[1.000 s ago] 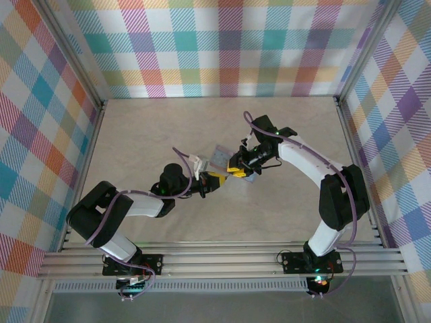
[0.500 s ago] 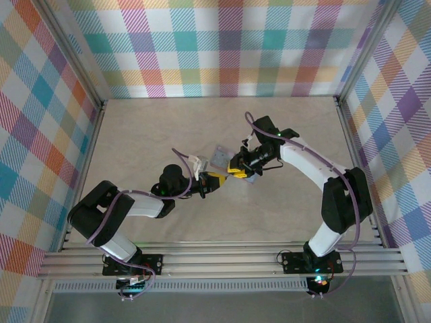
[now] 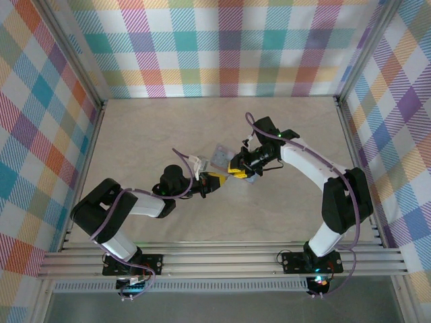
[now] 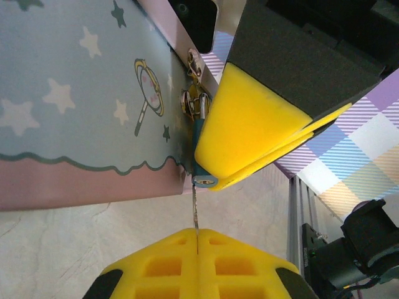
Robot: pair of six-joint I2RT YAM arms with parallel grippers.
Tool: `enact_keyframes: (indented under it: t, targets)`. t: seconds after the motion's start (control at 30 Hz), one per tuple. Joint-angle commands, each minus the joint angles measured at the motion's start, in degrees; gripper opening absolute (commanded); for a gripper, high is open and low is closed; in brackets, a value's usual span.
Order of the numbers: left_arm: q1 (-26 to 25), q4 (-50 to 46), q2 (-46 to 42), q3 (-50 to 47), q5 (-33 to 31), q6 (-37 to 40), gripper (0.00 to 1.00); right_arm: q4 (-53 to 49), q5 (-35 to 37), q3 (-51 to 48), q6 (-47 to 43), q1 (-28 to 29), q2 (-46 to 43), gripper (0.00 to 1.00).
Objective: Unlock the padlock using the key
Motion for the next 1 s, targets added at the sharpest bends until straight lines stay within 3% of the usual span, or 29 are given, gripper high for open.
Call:
enact_keyframes:
  t: [0.0,0.97]
  targets:
    - [-0.08,4.61,0.52,0.3,0.74,-0.65,0.0,2.13,-2.29,-0.11,-0.36,-0.28,-1.35,0.0]
    - [-0.11,3.52,2.81,1.8,-1.41,-1.07,0.0,2.91,-2.75,-0.7,-0.06,-0.15,-1.25,0.0]
